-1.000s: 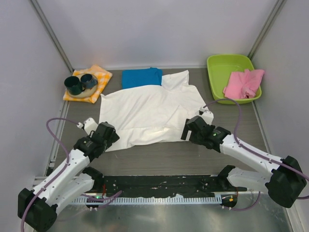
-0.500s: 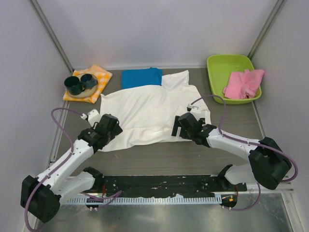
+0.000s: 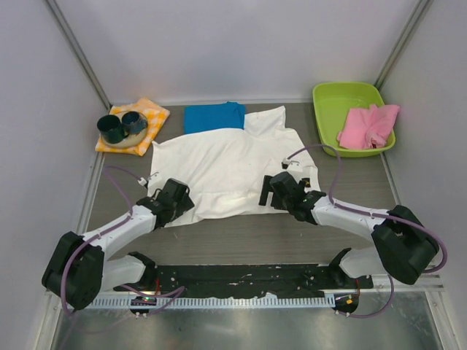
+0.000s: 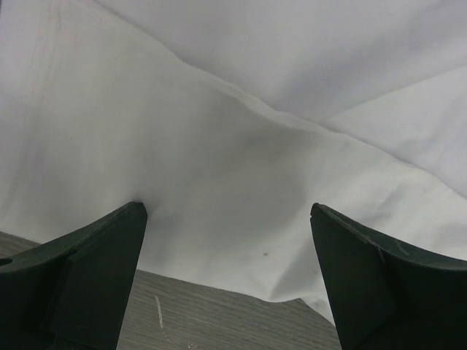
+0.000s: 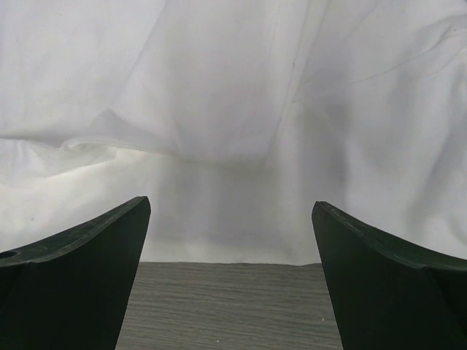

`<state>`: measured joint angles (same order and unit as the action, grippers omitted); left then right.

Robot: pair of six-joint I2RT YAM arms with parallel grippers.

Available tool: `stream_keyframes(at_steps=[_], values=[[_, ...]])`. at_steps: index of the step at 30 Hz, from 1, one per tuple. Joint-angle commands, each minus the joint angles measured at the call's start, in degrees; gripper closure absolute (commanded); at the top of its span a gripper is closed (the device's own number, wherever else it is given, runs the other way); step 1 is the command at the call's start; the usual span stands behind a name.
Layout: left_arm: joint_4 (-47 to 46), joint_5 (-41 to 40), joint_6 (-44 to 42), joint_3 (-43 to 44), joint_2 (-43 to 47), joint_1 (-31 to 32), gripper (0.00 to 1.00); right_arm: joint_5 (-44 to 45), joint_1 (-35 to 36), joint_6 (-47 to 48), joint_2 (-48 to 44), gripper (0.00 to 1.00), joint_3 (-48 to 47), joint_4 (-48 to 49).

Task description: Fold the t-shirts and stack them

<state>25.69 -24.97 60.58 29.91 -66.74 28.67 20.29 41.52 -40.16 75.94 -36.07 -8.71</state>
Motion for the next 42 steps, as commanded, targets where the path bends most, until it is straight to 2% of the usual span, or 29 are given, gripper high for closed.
stream_keyframes(at_steps=[1,10,16,23,35,42], values=[[-8.90,-0.43,-1.51,-1.17,-1.20,0.16,0.00,0.89,0.23,0.70,1.84,0.01,1.18,4.84],[-9.26,1.24,-2.04,-3.10,-3.31,0.60,0.00,-1.74,0.40,-1.76,3.07,0.01,6.98,6.69],[-2.86,1.51,-1.34,-2.67,-2.61,2.27,0.00,-1.22,3.56,-5.97,1.06,0.01,8.21,-0.33],[3.48,0.10,0.86,-3.63,3.71,4.38,0.00,1.50,9.54,-13.08,-3.68,0.01,9.53,-11.92],[14.03,0.97,4.37,-6.27,18.30,5.88,0.00,1.24,18.85,-25.39,-17.93,0.00,17.17,-21.60],[17.98,0.63,5.26,-4.43,21.21,6.49,0.00,5.97,24.92,-29.01,-20.13,0.00,13.41,-26.96]])
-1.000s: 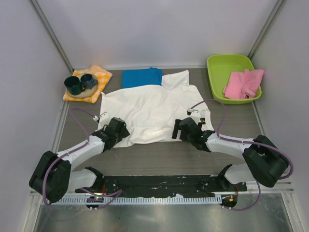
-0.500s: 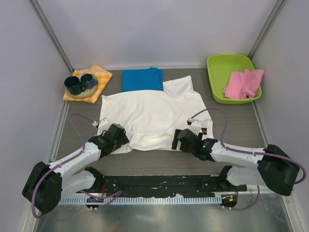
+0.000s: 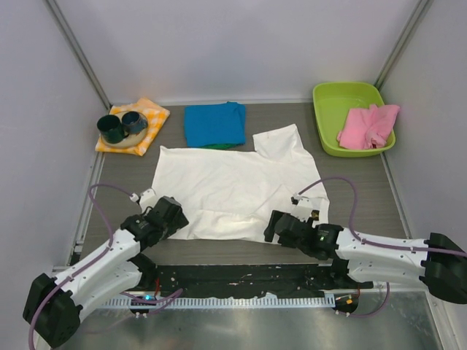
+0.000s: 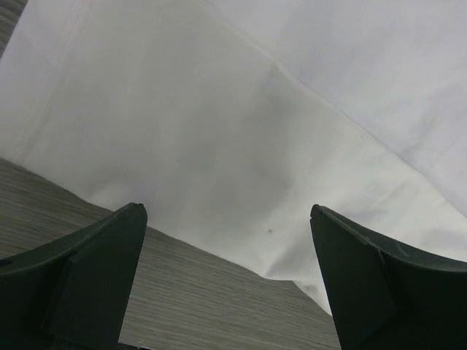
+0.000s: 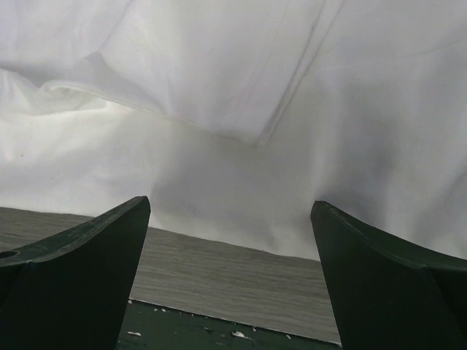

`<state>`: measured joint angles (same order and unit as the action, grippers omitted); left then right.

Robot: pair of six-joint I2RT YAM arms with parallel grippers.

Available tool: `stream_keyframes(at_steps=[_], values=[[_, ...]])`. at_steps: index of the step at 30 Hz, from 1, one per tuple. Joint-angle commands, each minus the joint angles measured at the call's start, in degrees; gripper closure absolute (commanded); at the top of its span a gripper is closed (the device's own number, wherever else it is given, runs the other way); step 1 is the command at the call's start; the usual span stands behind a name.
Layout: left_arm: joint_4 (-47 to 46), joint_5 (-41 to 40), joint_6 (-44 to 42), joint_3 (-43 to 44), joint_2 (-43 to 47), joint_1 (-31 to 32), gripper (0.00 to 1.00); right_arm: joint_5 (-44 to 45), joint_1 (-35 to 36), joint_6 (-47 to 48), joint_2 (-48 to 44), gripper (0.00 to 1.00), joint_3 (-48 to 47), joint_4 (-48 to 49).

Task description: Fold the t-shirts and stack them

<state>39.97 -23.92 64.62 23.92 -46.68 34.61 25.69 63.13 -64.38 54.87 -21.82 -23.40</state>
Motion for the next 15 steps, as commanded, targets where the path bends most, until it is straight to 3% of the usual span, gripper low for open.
stream_keyframes(at_steps=[1,7,11,15], values=[[4.06,-0.60,0.86,2.44,1.32,0.72,0.00,2.15,3.92,-3.83,0.85,0.00,-4.07,-14.03],[4.07,-2.71,-3.26,11.84,-0.16,0.81,0.00,14.02,4.45,3.99,5.50,0.00,-15.33,-15.10],[3.10,-3.32,-5.47,17.55,-3.07,0.81,0.00,18.07,3.40,4.88,10.42,0.02,-17.81,-14.49],[1.17,-3.24,-7.14,20.28,-5.88,0.72,0.00,16.94,0.59,4.53,11.48,0.23,-16.85,-11.94]])
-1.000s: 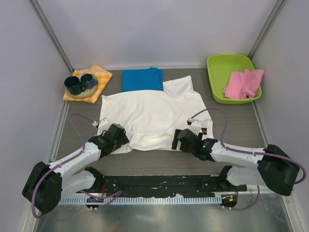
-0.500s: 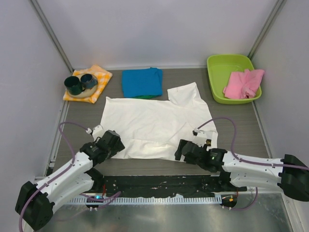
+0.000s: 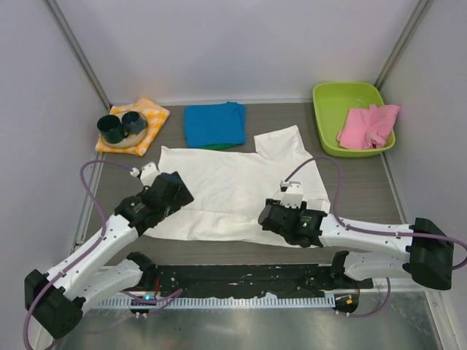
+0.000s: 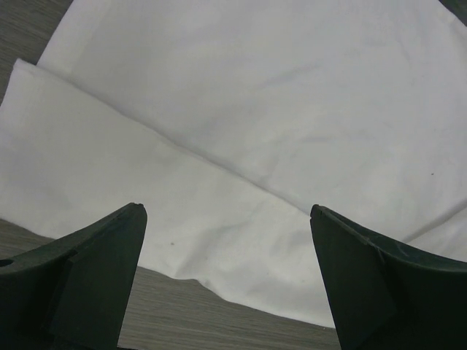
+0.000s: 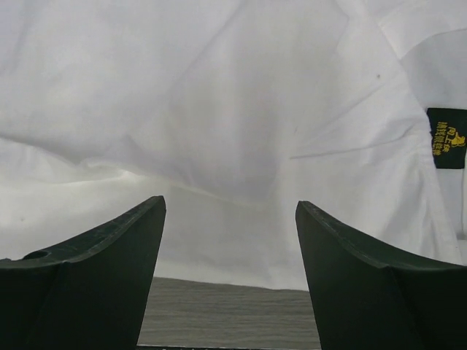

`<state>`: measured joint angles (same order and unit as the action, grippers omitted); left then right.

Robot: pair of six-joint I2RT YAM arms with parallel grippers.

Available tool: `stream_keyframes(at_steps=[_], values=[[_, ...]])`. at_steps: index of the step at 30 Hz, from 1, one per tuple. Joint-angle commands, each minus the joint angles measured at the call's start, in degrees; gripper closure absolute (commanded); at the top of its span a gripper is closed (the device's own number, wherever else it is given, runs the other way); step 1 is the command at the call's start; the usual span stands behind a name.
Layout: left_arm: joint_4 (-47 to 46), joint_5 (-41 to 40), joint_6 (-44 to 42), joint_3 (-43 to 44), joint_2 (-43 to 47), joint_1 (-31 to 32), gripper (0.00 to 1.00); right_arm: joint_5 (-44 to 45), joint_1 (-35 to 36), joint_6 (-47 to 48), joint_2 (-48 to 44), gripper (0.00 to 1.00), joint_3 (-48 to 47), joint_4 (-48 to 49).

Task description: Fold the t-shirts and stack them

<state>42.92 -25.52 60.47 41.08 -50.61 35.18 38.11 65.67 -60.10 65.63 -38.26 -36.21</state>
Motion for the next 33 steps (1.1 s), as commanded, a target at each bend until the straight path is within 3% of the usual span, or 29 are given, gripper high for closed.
stream_keyframes(at_steps=[1,3,8,19,31,33], values=[[-2.13,-1.55,-3.25,3.48,-2.82,0.24,0.00,3.56,-3.34,0.07,0.73,0.27,0.28,1.74],[-2.83,-1.64,-3.60,4.09,-3.44,0.15,0.00,2.59,-4.40,0.42,0.47,0.36,1.08,2.71],[-4.16,-1.47,-3.87,3.83,-4.85,0.24,0.00,-0.57,-7.39,0.86,0.91,0.43,3.28,4.91],[-4.77,-1.81,-3.95,3.48,-5.55,0.15,0.00,-6.29,-7.75,-0.20,4.07,0.49,7.15,11.50],[-5.21,-1.99,-3.95,2.95,-6.08,0.07,0.00,-5.51,-7.93,1.21,6.71,0.83,4.51,12.04],[-5.30,-1.90,-3.95,2.87,-6.08,0.15,0.00,-4.98,-7.93,1.65,6.71,0.96,3.20,10.73]])
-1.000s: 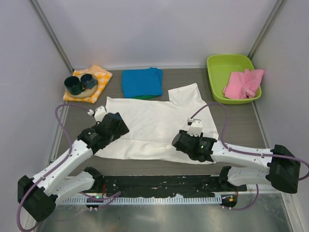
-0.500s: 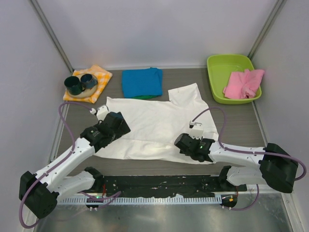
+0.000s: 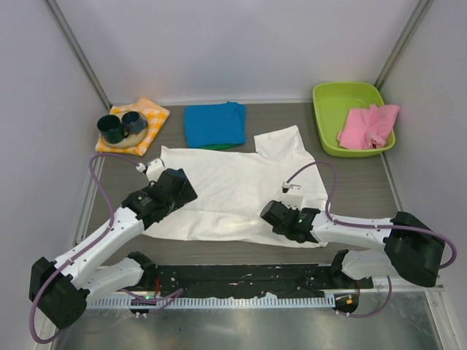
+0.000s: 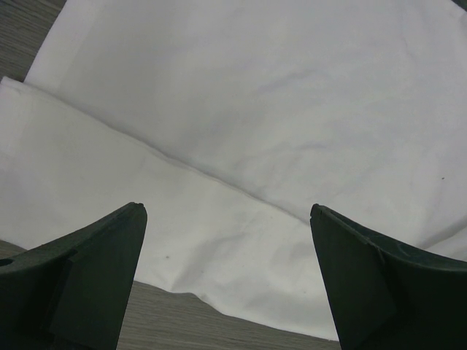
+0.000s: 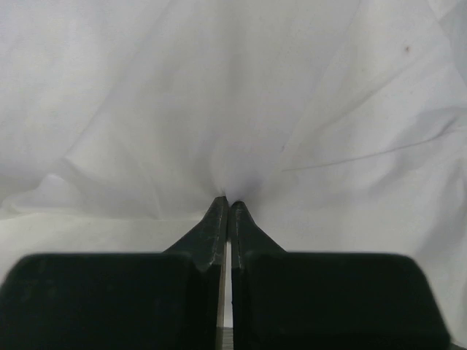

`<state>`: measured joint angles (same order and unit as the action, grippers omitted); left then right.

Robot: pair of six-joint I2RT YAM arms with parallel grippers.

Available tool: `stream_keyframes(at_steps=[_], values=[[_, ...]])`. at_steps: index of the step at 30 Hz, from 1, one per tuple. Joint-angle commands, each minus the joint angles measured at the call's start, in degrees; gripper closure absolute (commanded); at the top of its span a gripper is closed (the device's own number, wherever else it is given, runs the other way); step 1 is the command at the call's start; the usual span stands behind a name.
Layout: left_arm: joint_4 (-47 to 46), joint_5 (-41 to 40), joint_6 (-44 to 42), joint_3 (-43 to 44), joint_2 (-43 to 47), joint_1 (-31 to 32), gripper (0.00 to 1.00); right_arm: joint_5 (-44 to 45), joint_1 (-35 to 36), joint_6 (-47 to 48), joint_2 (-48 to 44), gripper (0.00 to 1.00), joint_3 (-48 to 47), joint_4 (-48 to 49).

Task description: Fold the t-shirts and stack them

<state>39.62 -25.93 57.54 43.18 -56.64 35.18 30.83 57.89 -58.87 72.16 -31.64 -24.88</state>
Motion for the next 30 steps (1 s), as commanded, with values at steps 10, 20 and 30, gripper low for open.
stream_keyframes(at_steps=[10,20,30], values=[[-2.17,-1.58,-0.85,0.77,0.22,0.07,0.00,5.12,-3.13,8.85,3.77,0.99,-12.48,1.14],[-2.17,-2.19,-0.94,0.15,0.22,0.15,0.00,-2.17,-7.88,16.15,20.19,0.99,-20.48,16.08],[-1.65,-3.86,-1.20,-1.78,1.01,0.07,0.00,1.86,-8.84,24.85,16.54,0.03,-22.77,22.17]])
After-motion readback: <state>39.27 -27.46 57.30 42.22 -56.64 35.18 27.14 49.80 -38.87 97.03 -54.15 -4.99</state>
